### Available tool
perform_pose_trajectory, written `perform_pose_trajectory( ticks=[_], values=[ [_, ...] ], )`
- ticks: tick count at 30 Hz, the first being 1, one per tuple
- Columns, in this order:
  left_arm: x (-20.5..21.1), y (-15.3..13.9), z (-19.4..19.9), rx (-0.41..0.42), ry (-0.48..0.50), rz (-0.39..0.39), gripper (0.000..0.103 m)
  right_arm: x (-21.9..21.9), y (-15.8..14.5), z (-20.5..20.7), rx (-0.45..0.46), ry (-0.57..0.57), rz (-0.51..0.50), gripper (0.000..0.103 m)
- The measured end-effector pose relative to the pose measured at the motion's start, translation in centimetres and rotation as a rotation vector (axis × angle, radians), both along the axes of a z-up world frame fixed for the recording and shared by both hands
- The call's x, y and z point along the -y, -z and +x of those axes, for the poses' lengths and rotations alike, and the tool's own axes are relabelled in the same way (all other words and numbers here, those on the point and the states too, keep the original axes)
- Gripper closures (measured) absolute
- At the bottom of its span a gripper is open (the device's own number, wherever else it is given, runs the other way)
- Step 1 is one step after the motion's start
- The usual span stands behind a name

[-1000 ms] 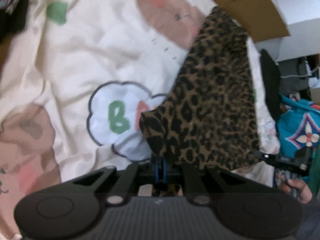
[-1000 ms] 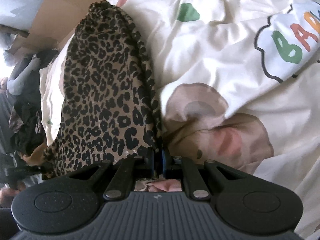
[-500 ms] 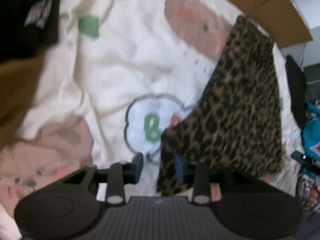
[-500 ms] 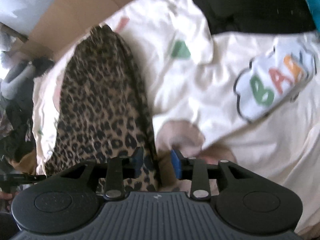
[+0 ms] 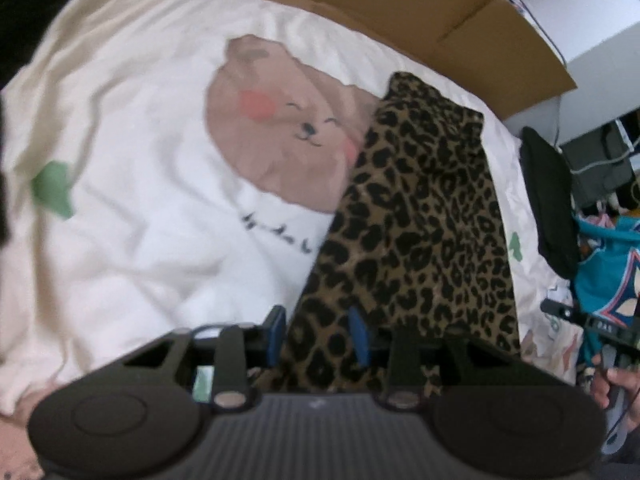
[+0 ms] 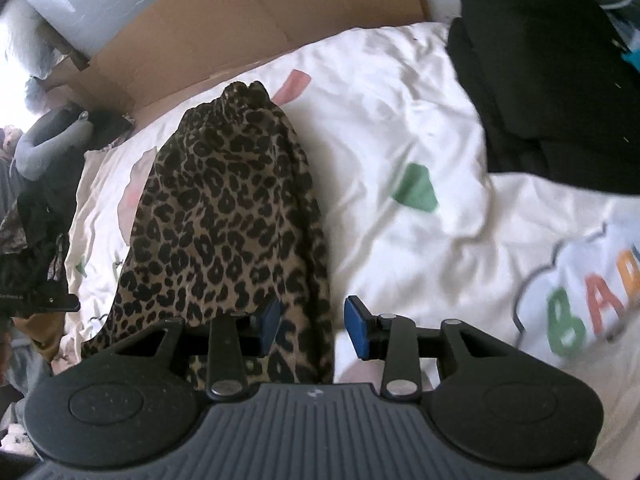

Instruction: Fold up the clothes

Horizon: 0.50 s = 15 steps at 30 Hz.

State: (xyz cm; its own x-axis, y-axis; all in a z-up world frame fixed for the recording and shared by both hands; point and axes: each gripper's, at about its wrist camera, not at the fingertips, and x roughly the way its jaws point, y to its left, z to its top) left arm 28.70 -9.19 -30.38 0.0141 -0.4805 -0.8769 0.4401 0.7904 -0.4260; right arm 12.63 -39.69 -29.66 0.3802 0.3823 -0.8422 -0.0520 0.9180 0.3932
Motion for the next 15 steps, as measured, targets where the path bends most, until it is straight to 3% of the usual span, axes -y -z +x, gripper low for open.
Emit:
perform_pose_trajectory(
  ticks=[15],
  values=[
    [6.5,1.8,-0.4,0.072,0.136,-0.039,0.067,-3.4,3.4,2.3,0.035,-0.034,-0.089,0.053]
  ],
)
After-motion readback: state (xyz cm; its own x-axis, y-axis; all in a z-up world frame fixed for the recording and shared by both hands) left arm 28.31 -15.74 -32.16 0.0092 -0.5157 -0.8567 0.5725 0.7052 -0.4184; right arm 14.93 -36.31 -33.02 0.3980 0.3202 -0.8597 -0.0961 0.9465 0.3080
